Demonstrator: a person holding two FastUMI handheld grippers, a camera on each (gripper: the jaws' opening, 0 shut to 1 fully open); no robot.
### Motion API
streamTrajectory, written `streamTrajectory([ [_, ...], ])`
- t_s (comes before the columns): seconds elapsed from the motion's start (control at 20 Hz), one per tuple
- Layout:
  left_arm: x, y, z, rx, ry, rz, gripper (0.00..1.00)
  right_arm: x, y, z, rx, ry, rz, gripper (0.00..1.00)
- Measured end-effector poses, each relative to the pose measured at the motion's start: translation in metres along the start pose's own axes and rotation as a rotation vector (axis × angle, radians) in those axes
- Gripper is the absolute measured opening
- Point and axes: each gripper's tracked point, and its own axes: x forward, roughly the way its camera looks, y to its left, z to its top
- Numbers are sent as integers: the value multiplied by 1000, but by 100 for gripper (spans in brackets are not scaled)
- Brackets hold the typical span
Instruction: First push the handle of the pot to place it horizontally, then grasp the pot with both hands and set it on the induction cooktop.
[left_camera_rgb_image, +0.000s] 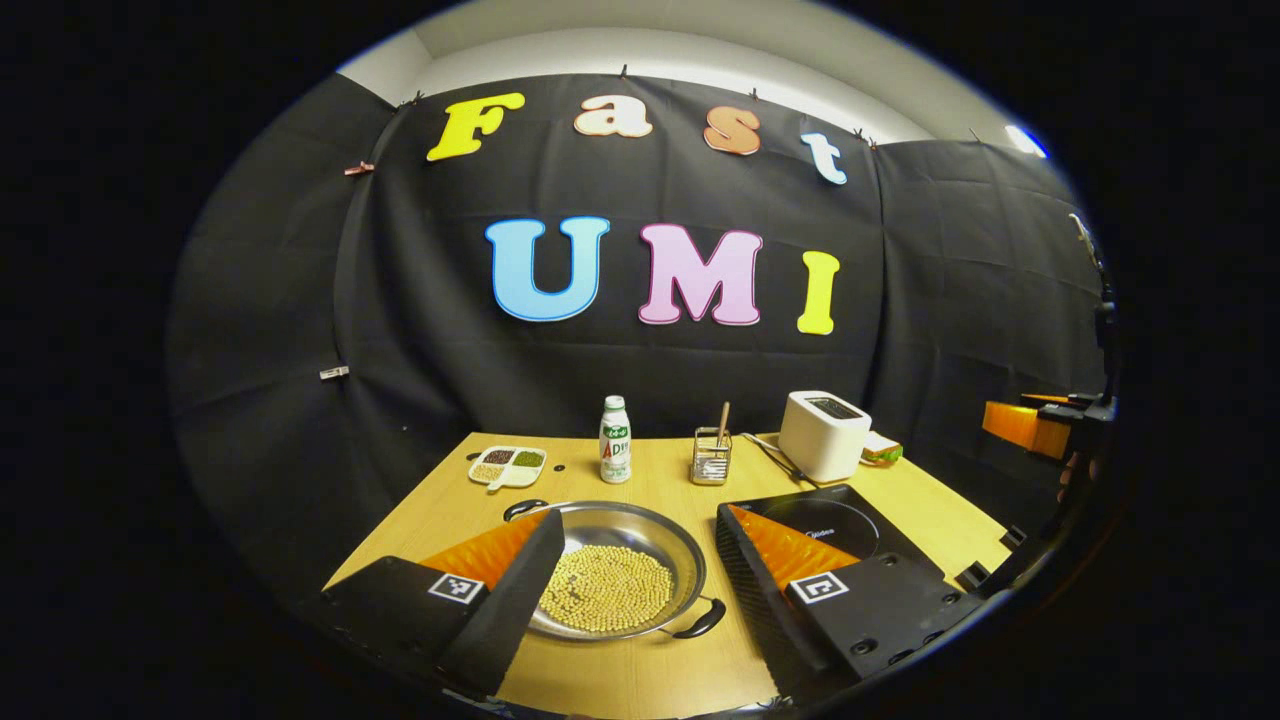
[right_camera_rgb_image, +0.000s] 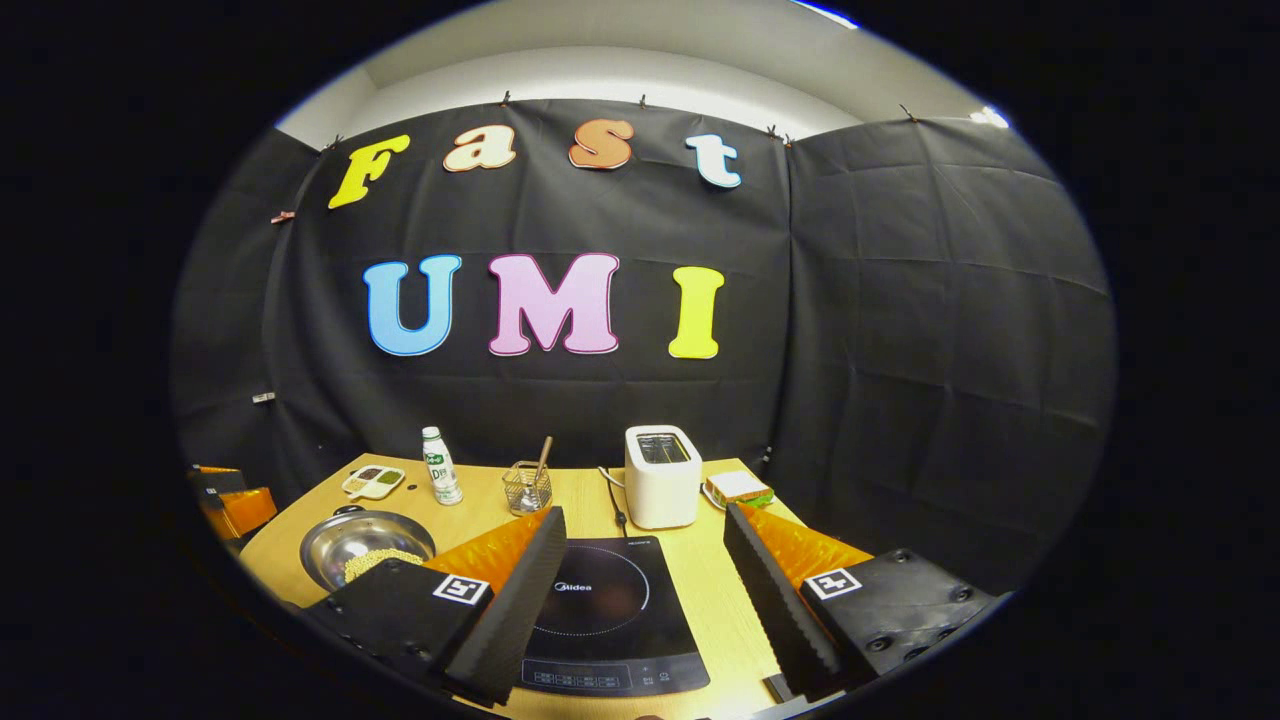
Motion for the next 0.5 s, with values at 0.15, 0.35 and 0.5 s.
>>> streamTrajectory([
  [0.15, 1, 9, -19, 1, 60, -19, 94, -3, 8, -7, -8, 24, 8, 98],
  [0.35, -3, 28, -44, -1, 126, -16, 75, 0, 27, -14, -36, 67, 31, 98],
  [0.5, -6, 36, -74, -2, 209, -47, 54, -2, 42, -10, -46, 63, 57, 98],
])
